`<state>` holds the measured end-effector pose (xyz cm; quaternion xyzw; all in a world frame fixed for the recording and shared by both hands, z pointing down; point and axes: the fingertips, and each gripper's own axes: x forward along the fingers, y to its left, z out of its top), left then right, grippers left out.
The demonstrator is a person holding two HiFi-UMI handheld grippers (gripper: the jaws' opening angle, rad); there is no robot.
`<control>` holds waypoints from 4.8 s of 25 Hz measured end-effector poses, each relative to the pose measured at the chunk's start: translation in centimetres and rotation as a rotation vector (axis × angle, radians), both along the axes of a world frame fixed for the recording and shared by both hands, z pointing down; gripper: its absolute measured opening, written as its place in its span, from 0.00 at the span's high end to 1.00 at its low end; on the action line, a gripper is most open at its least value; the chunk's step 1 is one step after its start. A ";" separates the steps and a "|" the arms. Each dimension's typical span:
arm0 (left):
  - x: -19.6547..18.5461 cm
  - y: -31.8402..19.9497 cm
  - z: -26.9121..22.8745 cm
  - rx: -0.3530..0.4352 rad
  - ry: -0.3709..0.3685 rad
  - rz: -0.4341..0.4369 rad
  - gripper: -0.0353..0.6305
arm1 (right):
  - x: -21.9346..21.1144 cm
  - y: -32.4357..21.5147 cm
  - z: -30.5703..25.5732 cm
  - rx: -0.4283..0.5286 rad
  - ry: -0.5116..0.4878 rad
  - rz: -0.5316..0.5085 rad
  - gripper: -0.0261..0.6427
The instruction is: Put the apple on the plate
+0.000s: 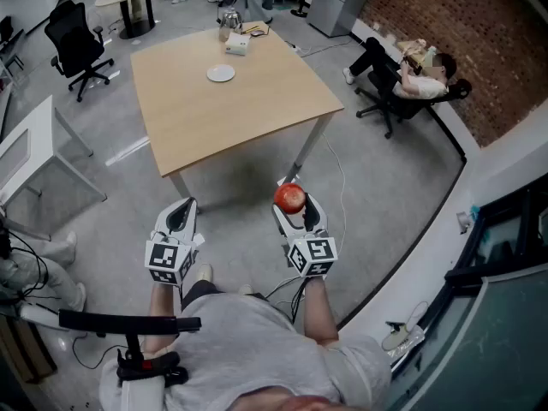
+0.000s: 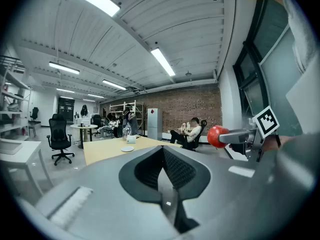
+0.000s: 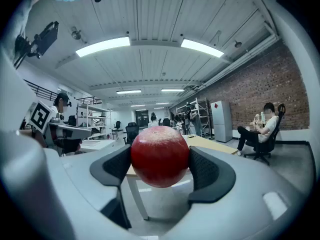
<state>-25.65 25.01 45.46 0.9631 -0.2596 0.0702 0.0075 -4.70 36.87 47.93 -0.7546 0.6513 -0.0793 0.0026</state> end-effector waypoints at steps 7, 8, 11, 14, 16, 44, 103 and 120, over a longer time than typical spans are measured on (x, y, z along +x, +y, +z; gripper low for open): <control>0.5 -0.2 -1.4 -0.007 -0.001 -0.004 0.92 | 0.3 0.1 -0.9 0.008 0.003 0.005 0.41; 0.6 -0.1 -1.6 -0.009 -0.001 -0.004 0.92 | 0.4 0.1 -1.0 0.006 0.004 0.005 0.41; 0.9 0.4 -1.6 -0.017 -0.008 -0.008 0.92 | 0.5 0.5 -0.9 0.001 0.000 -0.006 0.41; 1.1 0.8 -1.9 -0.014 -0.003 -0.001 0.92 | 0.6 0.8 -1.1 -0.003 0.008 -0.014 0.41; 1.4 1.1 -1.6 -0.014 -0.003 0.004 0.92 | 0.9 1.2 -1.1 -0.005 0.010 -0.014 0.41; 16.5 -16.2 -0.4 -0.043 0.004 0.021 0.92 | 15.4 -15.4 -0.5 -0.044 0.032 -0.022 0.41; 21.0 -45.6 6.8 -0.175 -0.073 -0.385 0.92 | 24.4 -56.9 5.7 -0.103 0.013 -0.420 0.41; 21.4 -49.4 11.8 -0.289 -0.140 -0.428 0.92 | 23.5 -66.9 11.0 -0.134 0.059 -0.512 0.41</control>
